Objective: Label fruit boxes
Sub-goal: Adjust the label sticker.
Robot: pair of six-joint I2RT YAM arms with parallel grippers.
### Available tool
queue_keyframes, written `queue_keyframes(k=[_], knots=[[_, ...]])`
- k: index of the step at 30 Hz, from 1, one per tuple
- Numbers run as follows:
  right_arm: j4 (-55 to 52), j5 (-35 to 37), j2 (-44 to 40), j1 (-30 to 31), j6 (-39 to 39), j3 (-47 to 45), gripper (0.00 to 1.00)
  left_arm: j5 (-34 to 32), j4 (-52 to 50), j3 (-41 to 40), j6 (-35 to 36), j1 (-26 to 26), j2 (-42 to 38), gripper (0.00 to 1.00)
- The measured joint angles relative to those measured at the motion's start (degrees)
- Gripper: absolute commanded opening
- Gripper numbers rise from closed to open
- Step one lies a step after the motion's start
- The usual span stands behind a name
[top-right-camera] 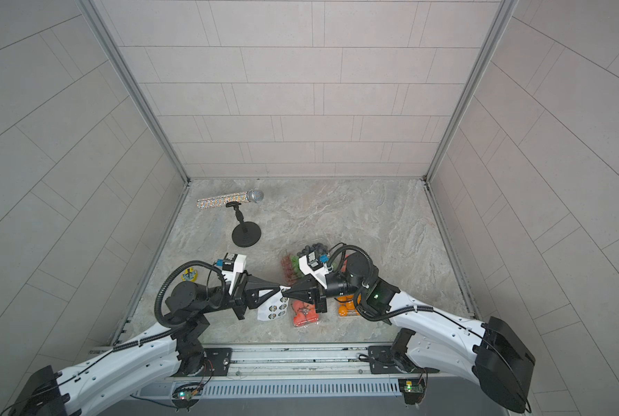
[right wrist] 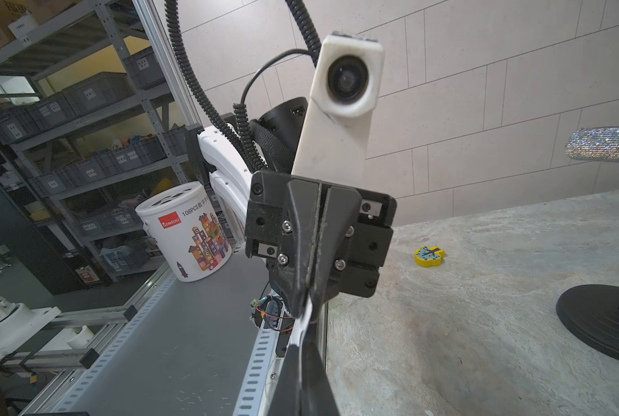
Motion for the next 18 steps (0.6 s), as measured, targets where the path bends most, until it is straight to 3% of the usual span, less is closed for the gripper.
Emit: queue_keyframes(k=[18], knots=[[-1.3, -0.2, -0.1, 0.0, -3.7, 0.5, 0.0, 3.0, 5.4, -0.3, -4.1, 0.0, 3.2, 0.0]])
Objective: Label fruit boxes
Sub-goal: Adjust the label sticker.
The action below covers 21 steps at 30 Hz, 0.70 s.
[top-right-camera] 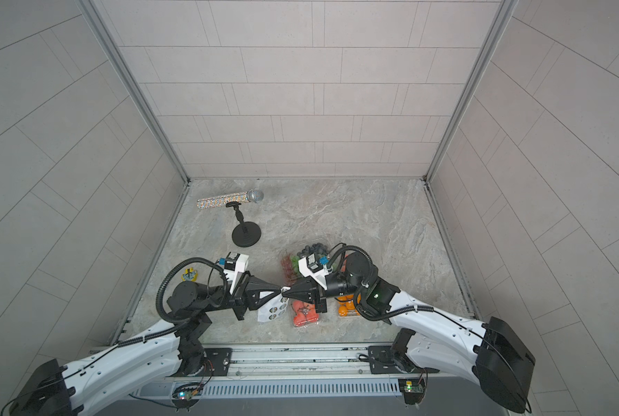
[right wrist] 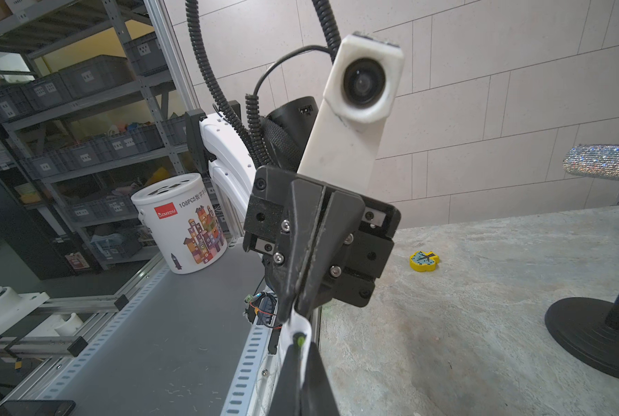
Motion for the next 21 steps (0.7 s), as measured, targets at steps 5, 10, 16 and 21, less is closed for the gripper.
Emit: queue_keyframes(k=[5, 10, 16, 21], knots=[[0.9, -1.0, 0.2, 0.0, 0.5, 0.0, 0.0, 0.0, 0.9, -0.1, 0.0, 0.0, 0.4, 0.0], [2.9, -2.5, 0.2, 0.0, 1.8, -0.1, 0.0, -0.2, 1.9, -0.1, 0.1, 0.0, 0.5, 0.0], [4.3, -3.5, 0.2, 0.0, 2.6, -0.2, 0.0, -0.7, 1.8, -0.2, 0.1, 0.0, 0.5, 0.0], [5.1, -3.7, 0.4, 0.2, 2.8, -0.2, 0.0, -0.9, 1.8, -0.2, 0.1, 0.0, 0.4, 0.0]])
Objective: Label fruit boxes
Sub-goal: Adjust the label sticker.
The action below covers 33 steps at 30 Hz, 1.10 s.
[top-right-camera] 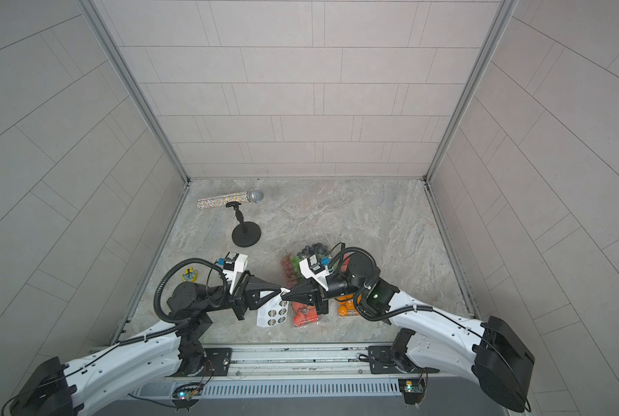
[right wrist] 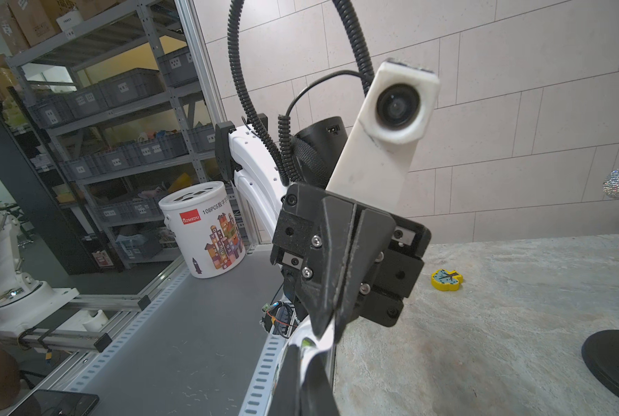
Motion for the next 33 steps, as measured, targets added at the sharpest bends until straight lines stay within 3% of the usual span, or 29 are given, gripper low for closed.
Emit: queue_keyframes(k=[7, 12, 15, 23, 33], knots=[[-1.7, 0.5, -0.2, 0.0, -1.8, -0.3, 0.01, -0.2, -0.3, -0.4, 0.1, 0.0, -0.5, 0.0], [-3.4, 2.2, -0.5, 0.0, -3.6, -0.3, 0.19, 0.5, -0.3, -0.7, -0.7, 0.0, -1.4, 0.0], [-4.1, 2.6, -0.5, 0.0, -3.8, -0.3, 0.23, 0.6, -0.2, -0.7, -0.7, 0.0, -2.3, 0.0], [-3.4, 2.5, -1.4, 0.0, -1.7, -0.3, 0.2, 0.7, -1.2, -0.7, -0.5, 0.0, -4.2, 0.0], [1.0, 1.2, 0.6, -0.1, 2.3, -0.3, 0.07, 0.7, -1.6, -0.8, -0.1, 0.0, -4.2, 0.0]])
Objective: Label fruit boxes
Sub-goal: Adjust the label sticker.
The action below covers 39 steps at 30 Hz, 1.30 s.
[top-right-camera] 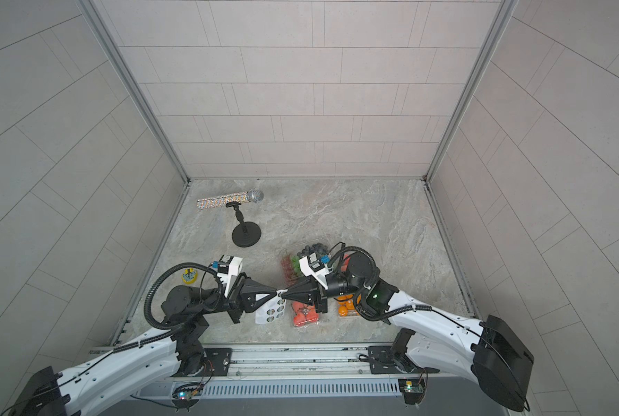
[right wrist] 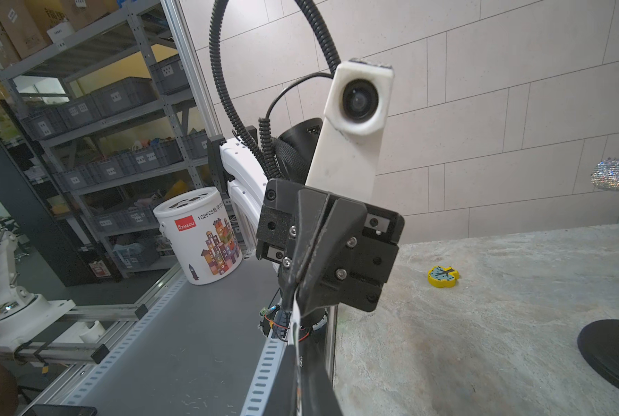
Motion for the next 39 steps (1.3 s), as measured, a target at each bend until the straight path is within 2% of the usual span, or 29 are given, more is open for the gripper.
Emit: queue_keyframes(k=[5, 6, 7, 8, 9, 11, 13, 16, 26, 32, 34, 37, 39], knots=[[0.2, -0.3, 0.0, 0.0, 0.5, 0.0, 0.0, 0.0, 0.0, 0.0, 0.2, 0.0, 0.1, 0.0], [0.2, -0.5, 0.0, 0.0, 0.5, 0.0, 0.0, -0.1, 0.0, 0.0, 0.3, 0.0, 0.1, 0.12], [0.2, -0.6, 0.0, 0.0, 0.5, 0.0, 0.0, -0.2, 0.0, -0.1, 0.5, 0.0, 0.0, 0.34], [0.3, -0.6, 0.0, 0.0, 0.5, 0.0, 0.0, -0.3, 0.1, -0.3, 0.8, 0.0, 0.0, 0.5], [0.2, -0.7, -0.2, -0.1, 0.5, 0.0, 0.0, -0.4, 0.0, -0.5, 1.0, 0.0, -0.2, 0.59], [-0.3, -0.8, -0.9, -0.2, 0.3, -0.1, 0.0, -0.4, -0.2, -1.0, 1.1, 0.0, -0.5, 0.62], [-1.2, -0.9, -2.2, -0.3, -0.4, -0.1, 0.0, -0.1, -0.4, -1.2, 1.5, 0.0, -0.8, 0.6], [-2.4, -1.0, -4.1, -0.4, -1.2, -0.1, 0.0, 0.5, -0.4, -1.3, 2.3, 0.0, -0.8, 0.44], [-4.2, -1.0, -3.3, -0.4, -2.3, -0.1, 0.0, 1.0, -0.4, -1.4, 2.6, 0.0, -0.5, 0.35], [-4.2, -1.0, -3.3, -0.5, -2.4, -0.1, 0.0, 1.0, -0.4, -1.4, 2.7, 0.0, 0.7, 0.35], [-4.2, -1.0, -3.3, -0.5, -2.5, -0.1, 0.0, 1.0, -0.4, -1.4, 2.7, 0.0, 1.5, 0.32], [-4.2, -1.0, -3.2, -0.5, -2.5, -0.1, 0.0, 1.0, -0.8, -1.4, 2.7, 0.0, 2.3, 0.21], [-4.2, -1.0, -3.2, -0.5, -2.5, -0.1, 0.0, 1.1, -0.8, -1.3, 2.8, 0.0, 2.3, 0.19]])
